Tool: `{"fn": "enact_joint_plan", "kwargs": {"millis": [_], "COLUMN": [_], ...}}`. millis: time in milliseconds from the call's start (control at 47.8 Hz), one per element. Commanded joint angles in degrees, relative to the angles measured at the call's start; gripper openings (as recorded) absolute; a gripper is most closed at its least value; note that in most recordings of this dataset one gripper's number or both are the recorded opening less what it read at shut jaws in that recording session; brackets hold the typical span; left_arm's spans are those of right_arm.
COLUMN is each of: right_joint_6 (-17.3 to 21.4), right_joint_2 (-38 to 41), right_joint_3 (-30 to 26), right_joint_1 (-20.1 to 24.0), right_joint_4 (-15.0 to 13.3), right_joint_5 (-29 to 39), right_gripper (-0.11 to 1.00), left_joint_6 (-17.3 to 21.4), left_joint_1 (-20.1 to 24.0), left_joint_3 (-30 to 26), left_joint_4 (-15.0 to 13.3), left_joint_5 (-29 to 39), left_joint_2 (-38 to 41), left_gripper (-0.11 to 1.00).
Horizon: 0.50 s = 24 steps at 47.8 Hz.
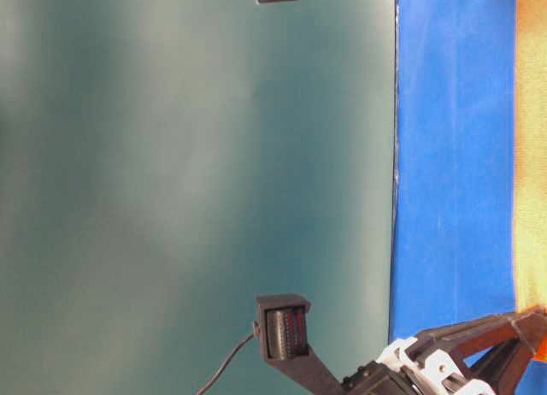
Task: Fold the orange towel.
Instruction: 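Grasp the left and right ends of the folded towel with both grippers, then lift the towel strip and swing the right gripper up above the left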
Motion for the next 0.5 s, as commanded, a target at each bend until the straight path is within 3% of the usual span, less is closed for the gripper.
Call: {"fn": "enact_joint_plan", "kwargs": {"millis": [0, 293, 481], "right_joint_6": [-0.09, -0.62, -1.76], "right_joint_2": [-2.72, -15.29, -23.38], "right_joint_3": [-1.23, -2.81, -4.39], "right_joint_1": [0.18, 0.53, 2.64], "right_joint_4": [-0.18, -0.18, -0.18], "right_joint_5": [0.44, 9.14, 14.85], "right_gripper": [0.03, 0.03, 0.03], "left_joint_6": [0.09, 0.0, -0.09], "left_joint_1": [0.35, 0.53, 0.53], "left_joint_3": [-1.67, -6.59, -7.29], "left_joint_4": [0.0, 0.09, 0.09], "left_joint_5": [1.93, 14.41, 15.56], "left_joint_2": [-2.37, -13.62, -20.04], "left_gripper": [0.03, 0.03, 0.03]}}
